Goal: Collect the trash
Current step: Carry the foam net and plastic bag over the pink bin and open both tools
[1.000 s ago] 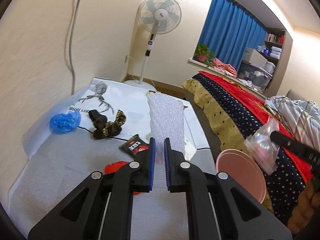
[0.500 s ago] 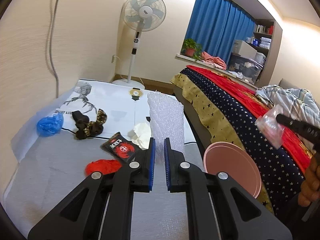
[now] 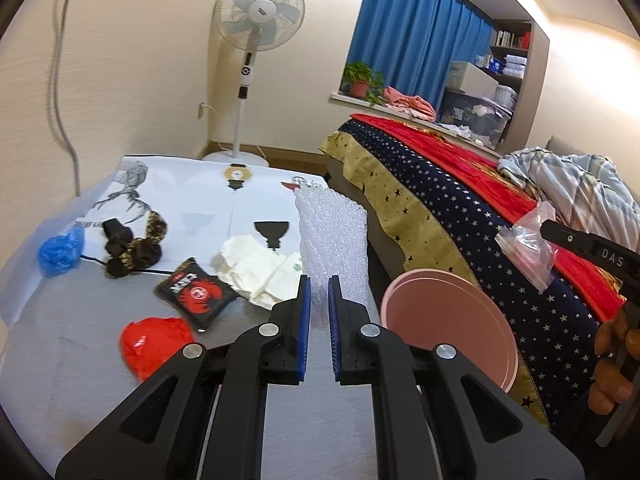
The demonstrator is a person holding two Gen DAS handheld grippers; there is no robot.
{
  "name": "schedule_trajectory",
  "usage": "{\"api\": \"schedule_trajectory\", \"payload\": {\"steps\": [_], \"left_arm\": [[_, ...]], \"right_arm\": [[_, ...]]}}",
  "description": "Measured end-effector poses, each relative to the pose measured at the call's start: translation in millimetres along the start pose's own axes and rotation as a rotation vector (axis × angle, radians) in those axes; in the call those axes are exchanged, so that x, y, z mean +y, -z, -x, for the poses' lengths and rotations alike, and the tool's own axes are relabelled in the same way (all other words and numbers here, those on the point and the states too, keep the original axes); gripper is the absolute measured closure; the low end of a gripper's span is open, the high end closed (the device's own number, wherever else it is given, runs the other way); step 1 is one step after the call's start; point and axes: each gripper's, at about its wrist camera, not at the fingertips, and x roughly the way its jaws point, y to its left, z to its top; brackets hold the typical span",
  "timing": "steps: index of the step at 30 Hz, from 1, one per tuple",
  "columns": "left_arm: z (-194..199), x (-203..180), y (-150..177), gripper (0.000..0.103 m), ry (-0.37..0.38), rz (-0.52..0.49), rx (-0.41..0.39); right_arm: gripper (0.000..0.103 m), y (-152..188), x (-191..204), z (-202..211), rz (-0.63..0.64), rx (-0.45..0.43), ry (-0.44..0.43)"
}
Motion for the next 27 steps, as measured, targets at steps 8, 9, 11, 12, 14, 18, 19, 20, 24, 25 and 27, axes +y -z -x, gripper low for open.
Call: {"api": "schedule_trajectory", "payload": {"steps": [8, 9, 11, 12, 14, 18, 19, 20, 24, 25, 27], "left_arm": [[-18.9, -26.3, 3.6, 0.094, 0.038, -0.031, 0.020], [-20.7, -29.3, 4.0, 0.094, 0.040, -0.035, 0.021], [-24.1, -34.9, 4.9, 0.094, 0.044, -0.046, 0.024], [-25.8, -37.6, 5.0, 0.094, 0.047, -0.052, 0.025], [-28.5, -43.0, 5.0, 0.094, 0.055, -0.057, 0.026], [-34.8, -54.8, 5.8, 0.094, 0.073, -0.074, 0.027], [-36.9, -58.8, 6.6, 0.094, 0.078, -0.083, 0.029], [-38.7, -62.4, 7.6, 0.094, 0.081, -0.090, 0.032], [-46.4, -74.2, 10.9, 0.094, 0.097, -0.107, 0.045], [-48.3, -76.6, 11.7, 0.094, 0.101, -0.108, 0.048], [-51.1, -80.2, 12.5, 0.094, 0.105, -0.110, 0.051]], "right_arm": [[0.093, 2.2, -11.3, -6.3, 0.001, 0.014, 0.046], [0.093, 2.4, -12.6, -6.8, 0.002, 0.014, 0.053], [0.093, 2.8, -13.6, -7.7, 0.006, 0.015, 0.065], [0.093, 2.9, -14.7, -8.2, 0.008, 0.016, 0.071], [0.093, 3.0, -17.1, -9.3, 0.010, 0.018, 0.083], [0.093, 4.4, -20.1, -11.4, 0.016, 0.024, 0.105], [0.093, 4.7, -21.7, -11.5, 0.016, 0.024, 0.111], [0.092, 4.8, -22.7, -11.4, 0.016, 0.024, 0.114], [0.092, 5.8, -30.9, -10.5, 0.007, 0.026, 0.131], [0.092, 5.7, -33.4, -10.7, 0.003, 0.028, 0.136], [0.092, 5.7, -36.8, -11.1, -0.002, 0.032, 0.148]]}}
